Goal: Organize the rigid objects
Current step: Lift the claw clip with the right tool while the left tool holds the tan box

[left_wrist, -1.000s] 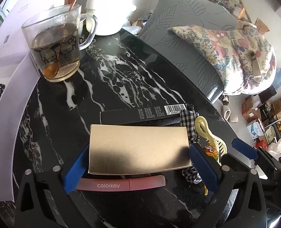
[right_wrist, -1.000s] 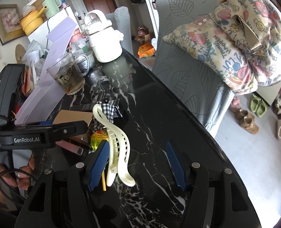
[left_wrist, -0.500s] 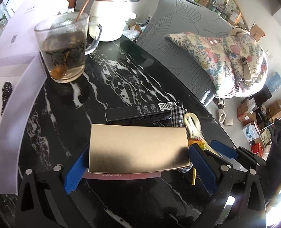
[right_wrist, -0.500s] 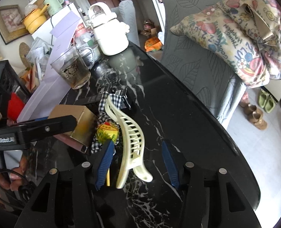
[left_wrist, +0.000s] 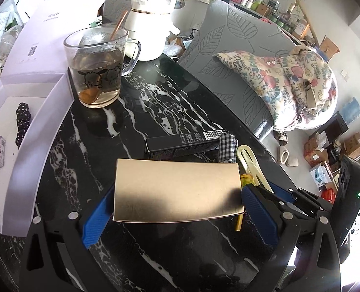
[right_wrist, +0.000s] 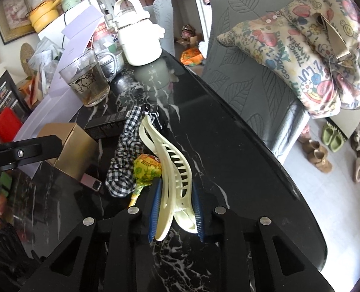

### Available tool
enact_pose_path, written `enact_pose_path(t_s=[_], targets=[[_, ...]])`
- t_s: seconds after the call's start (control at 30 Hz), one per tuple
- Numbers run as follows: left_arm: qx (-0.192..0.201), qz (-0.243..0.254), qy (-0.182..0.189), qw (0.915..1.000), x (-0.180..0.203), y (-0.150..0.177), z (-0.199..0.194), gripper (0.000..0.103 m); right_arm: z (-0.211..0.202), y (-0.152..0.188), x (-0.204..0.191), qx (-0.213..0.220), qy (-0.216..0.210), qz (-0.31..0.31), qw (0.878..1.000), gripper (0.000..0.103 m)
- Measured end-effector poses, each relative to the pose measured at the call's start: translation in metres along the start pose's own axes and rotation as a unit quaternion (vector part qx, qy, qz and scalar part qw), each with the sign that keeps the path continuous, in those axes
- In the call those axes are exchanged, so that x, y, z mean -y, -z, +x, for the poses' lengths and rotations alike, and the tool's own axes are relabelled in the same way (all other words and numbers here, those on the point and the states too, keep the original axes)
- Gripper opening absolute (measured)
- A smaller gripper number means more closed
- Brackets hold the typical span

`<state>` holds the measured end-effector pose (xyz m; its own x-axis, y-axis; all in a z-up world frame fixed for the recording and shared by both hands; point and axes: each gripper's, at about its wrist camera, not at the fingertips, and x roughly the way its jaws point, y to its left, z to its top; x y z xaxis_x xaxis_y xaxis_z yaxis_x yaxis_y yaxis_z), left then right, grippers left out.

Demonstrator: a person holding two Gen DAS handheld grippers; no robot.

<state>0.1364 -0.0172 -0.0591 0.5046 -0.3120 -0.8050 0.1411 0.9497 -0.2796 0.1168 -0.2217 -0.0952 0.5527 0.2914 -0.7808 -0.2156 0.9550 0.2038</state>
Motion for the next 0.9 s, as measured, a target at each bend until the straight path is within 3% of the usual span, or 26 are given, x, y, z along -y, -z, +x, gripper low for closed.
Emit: enact_pose_path(t_s=[0.37,0.9], targets=[[0.013,-0.011,-0.003,0.9998,-0.006,0.018,-0.024,0.102,-0.028,0.005,-0.006,0.025,0.008,-0.001,1.0,0.024],[0.052,-0.053,-0.047,0.9961,-0.037,0.056,-0.077,0.102,-0.043,0.017,-0.064,0.037,-0.039,-0.064,0.996,0.024]])
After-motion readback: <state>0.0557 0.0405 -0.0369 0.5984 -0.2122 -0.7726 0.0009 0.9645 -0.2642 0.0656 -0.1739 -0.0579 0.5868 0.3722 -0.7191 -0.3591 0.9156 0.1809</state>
